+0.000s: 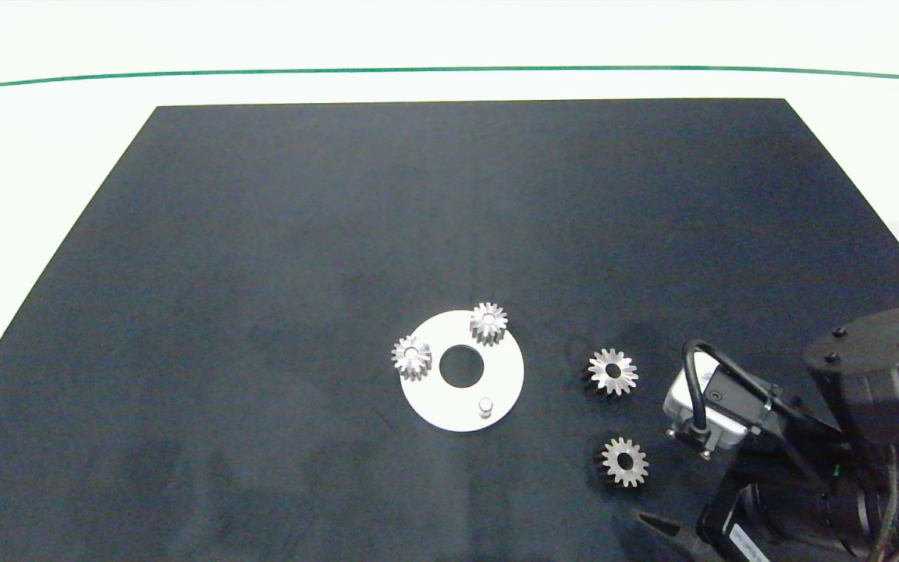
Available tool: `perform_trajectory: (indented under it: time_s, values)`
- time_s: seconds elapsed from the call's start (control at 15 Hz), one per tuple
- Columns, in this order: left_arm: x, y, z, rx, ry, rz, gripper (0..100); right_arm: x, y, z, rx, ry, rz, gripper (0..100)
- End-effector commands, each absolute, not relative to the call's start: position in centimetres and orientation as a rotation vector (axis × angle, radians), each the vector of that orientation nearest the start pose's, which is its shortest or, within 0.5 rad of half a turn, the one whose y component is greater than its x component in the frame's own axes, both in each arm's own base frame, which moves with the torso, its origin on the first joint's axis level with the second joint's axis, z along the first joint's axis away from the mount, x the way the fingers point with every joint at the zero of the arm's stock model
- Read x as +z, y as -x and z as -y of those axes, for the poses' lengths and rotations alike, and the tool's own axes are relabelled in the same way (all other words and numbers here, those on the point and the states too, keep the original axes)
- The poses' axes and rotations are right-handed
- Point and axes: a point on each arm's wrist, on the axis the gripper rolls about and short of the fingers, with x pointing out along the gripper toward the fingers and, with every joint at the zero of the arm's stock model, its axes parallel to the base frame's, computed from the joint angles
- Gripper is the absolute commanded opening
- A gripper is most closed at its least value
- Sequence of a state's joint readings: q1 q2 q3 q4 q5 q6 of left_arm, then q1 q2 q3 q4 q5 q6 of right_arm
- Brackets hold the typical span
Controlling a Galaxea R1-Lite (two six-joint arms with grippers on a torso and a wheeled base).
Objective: Remove an incorrectly installed larger gear and replace it with the correct smaller gear
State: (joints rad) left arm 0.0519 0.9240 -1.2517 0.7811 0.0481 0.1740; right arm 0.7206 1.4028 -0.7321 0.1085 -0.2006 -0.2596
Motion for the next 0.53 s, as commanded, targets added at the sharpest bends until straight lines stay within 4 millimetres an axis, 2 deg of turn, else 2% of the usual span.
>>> perform_trajectory:
  time_s: [0.07, 0.27, 0.53]
  values:
    - [32.2, -5.2, -0.4, 0.059, -0.171, -0.465, 100, 15.7, -17.0, -14.4, 0.592, 0.610, -0.684, 100]
    - [32.2, -5.2, -0.4, 0.059, -0.171, -0.463, 100, 14.7, -18.3, -15.7, 0.587, 0.606, -0.662, 98]
    - [32.2, -5.3, -0.4, 0.059, -0.171, -0.465, 100, 15.0, -18.3, -16.4, 0.598, 0.610, -0.654, 91]
